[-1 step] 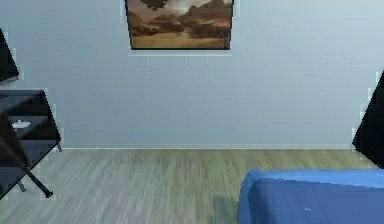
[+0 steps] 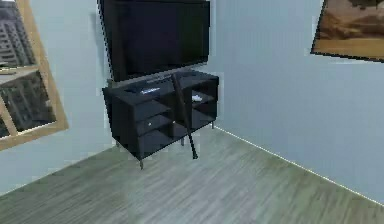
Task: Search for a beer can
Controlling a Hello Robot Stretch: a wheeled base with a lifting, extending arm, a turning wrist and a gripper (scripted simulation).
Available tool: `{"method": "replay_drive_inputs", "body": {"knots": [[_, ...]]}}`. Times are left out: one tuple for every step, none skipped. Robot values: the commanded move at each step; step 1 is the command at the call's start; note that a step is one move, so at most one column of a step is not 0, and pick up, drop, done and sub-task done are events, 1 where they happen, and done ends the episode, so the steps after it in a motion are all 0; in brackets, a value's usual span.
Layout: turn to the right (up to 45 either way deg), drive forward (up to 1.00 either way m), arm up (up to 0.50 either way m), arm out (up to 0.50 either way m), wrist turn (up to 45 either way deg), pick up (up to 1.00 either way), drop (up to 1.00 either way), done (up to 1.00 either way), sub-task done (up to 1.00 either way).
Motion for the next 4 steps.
{"method": "replay_drive_inputs", "body": {"knots": [[-42.0,0.00,0.00,0.00,0.0,0.00,0.00,0.00,0.00],[0.0,0.20,0.00,0.00,0.0,0.00,0.00,0.00,0.00],[-45.0,0.00,0.00,0.00,0.0,0.00,0.00,0.00,0.00],[0.0,1.00,0.00,0.00,0.0,0.00,0.00,0.00,0.00]]}}
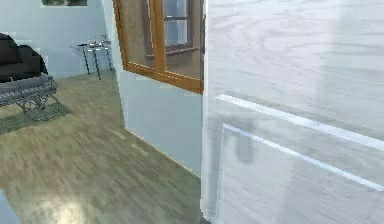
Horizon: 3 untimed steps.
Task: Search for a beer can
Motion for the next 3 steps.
{"method": "replay_drive_inputs", "body": {"knots": [[0.0,0.55,0.00,0.00,0.0,0.00,0.00,0.00,0.00],[-45.0,0.00,0.00,0.00,0.0,0.00,0.00,0.00,0.00],[0.0,0.45,0.00,0.00,0.0,0.00,0.00,0.00,0.00]]}}
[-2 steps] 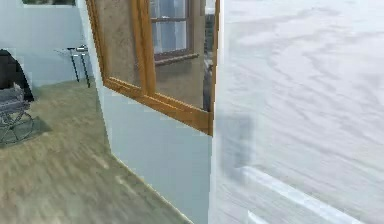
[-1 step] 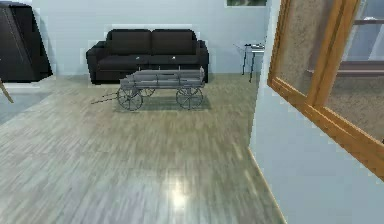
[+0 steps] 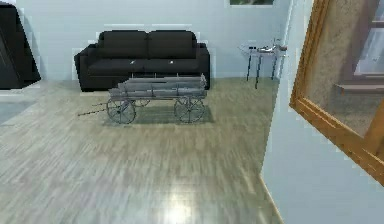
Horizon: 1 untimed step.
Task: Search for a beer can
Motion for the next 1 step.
{"method": "replay_drive_inputs", "body": {"knots": [[-45.0,0.00,0.00,0.00,0.0,0.00,0.00,0.00,0.00]]}}
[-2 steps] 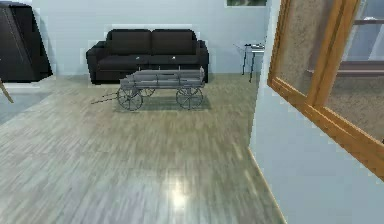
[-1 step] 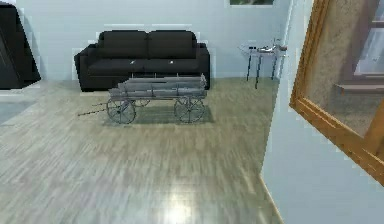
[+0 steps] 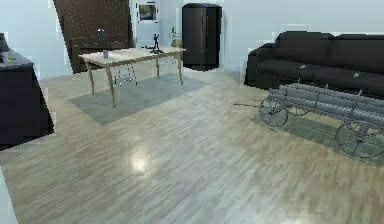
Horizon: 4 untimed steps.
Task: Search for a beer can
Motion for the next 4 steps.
{"method": "replay_drive_inputs", "body": {"knots": [[-6.0,0.00,0.00,0.00,0.0,0.00,0.00,0.00,0.00],[0.0,0.30,0.00,0.00,0.0,0.00,0.00,0.00,0.00],[-24.0,0.00,0.00,0.00,0.0,0.00,0.00,0.00,0.00],[0.0,1.00,0.00,0.00,0.0,0.00,0.00,0.00,0.00]]}}
